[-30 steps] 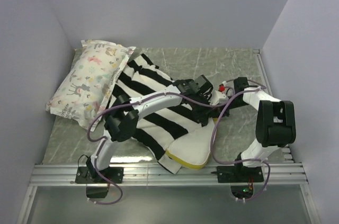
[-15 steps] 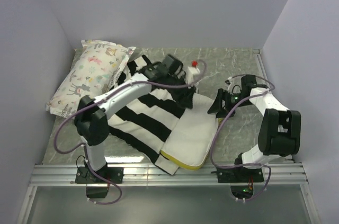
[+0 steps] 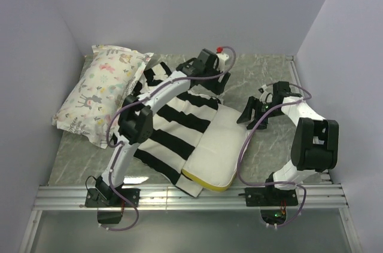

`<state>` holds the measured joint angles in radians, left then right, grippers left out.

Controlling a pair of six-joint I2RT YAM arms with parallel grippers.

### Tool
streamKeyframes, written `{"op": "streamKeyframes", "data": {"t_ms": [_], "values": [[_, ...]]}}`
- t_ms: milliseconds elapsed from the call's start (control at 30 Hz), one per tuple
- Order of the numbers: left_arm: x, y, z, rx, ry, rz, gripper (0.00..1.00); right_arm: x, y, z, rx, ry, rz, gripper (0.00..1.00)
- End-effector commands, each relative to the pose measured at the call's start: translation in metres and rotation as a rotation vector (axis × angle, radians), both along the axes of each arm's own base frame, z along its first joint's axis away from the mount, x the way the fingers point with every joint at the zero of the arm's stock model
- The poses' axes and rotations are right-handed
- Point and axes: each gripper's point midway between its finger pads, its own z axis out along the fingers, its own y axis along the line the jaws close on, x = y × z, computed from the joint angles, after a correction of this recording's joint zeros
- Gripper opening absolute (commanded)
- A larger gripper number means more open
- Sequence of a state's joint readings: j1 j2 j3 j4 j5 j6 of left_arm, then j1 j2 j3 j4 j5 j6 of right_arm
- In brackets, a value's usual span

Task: Put the pillow into the pillowcase

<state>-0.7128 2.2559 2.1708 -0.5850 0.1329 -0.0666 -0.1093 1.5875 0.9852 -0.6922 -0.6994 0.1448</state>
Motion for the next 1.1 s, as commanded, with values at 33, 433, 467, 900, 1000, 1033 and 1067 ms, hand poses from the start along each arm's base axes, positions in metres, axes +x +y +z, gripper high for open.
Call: {"op": "streamKeyframes", "data": {"t_ms": [33, 433, 467, 900, 1000, 1033, 1067], "values": [[-0.001, -0.002, -0.021, 0.069, 0.010, 0.084, 0.83, -0.005, -0.005, -0.018, -0.037, 0.027, -0.013, 0.74], [-0.035, -0.006, -0.067, 0.067, 0.178, 0.008, 0.15, -0.012, 0.007, -0.030, 0.015, 0.055, 0.024, 0.65], [-0.050, -0.022, -0.060, -0.007, 0.230, -0.070, 0.03, -0.013, 0.012, -0.027, 0.039, 0.049, 0.037, 0.63], [-0.172, -0.162, 0.075, -0.629, 0.371, -0.537, 0.00, 0.028, 0.054, 0.034, 0.219, -0.137, 0.051, 0.35], [-0.152, -0.157, 0.059, -0.610, 0.367, -0.473, 0.00, 0.025, 0.047, 0.033, 0.193, -0.149, 0.042, 0.35], [-0.143, -0.152, 0.050, -0.595, 0.370, -0.437, 0.00, 0.026, 0.043, 0.030, 0.166, -0.161, 0.037, 0.34], [-0.126, -0.141, 0.042, -0.576, 0.361, -0.390, 0.01, 0.025, 0.040, 0.027, 0.151, -0.161, 0.029, 0.35]]}}
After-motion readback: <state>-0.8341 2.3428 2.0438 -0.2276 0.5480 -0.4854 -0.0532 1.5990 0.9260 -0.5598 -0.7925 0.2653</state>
